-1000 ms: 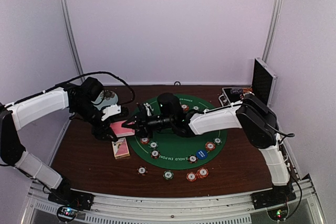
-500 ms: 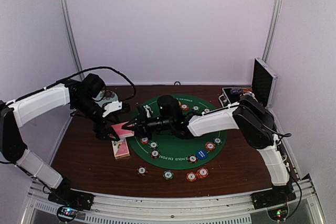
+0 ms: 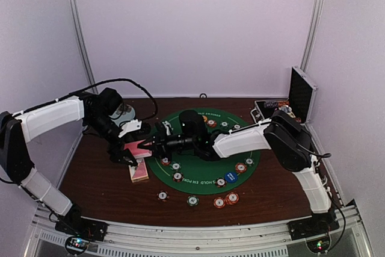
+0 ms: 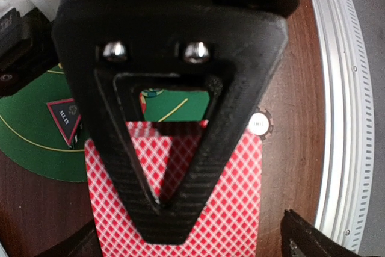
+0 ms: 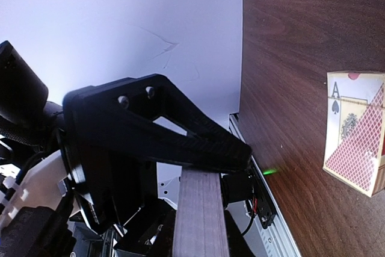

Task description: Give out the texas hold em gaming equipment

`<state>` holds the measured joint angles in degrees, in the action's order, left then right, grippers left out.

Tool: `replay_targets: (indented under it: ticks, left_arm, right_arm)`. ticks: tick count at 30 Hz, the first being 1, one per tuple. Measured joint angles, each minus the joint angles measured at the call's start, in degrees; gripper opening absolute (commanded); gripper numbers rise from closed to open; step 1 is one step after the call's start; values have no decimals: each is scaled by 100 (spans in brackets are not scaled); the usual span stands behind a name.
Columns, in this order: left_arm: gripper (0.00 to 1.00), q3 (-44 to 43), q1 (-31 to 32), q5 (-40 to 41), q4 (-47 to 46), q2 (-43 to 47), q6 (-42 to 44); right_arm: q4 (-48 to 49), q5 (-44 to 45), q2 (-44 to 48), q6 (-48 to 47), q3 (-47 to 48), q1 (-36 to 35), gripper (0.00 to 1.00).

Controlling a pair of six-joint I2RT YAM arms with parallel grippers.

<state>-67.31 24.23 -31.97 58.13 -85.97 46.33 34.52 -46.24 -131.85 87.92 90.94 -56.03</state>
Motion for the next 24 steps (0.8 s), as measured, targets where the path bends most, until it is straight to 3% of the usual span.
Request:
replay_targets:
  ticks: [9,20,24]
  left_arm:
    - [84,0,0,-59,4,-11,157]
    - [58,0,-2,28,-26,-57,308]
    - [53,0,-2,55,-26,-50,310]
  right_arm:
    - [2,-46,-223,87,258,-44,12]
    - [7,-68,-254,144,262,-79,10]
    - [-13,-55,-254,111,262,-79,9]
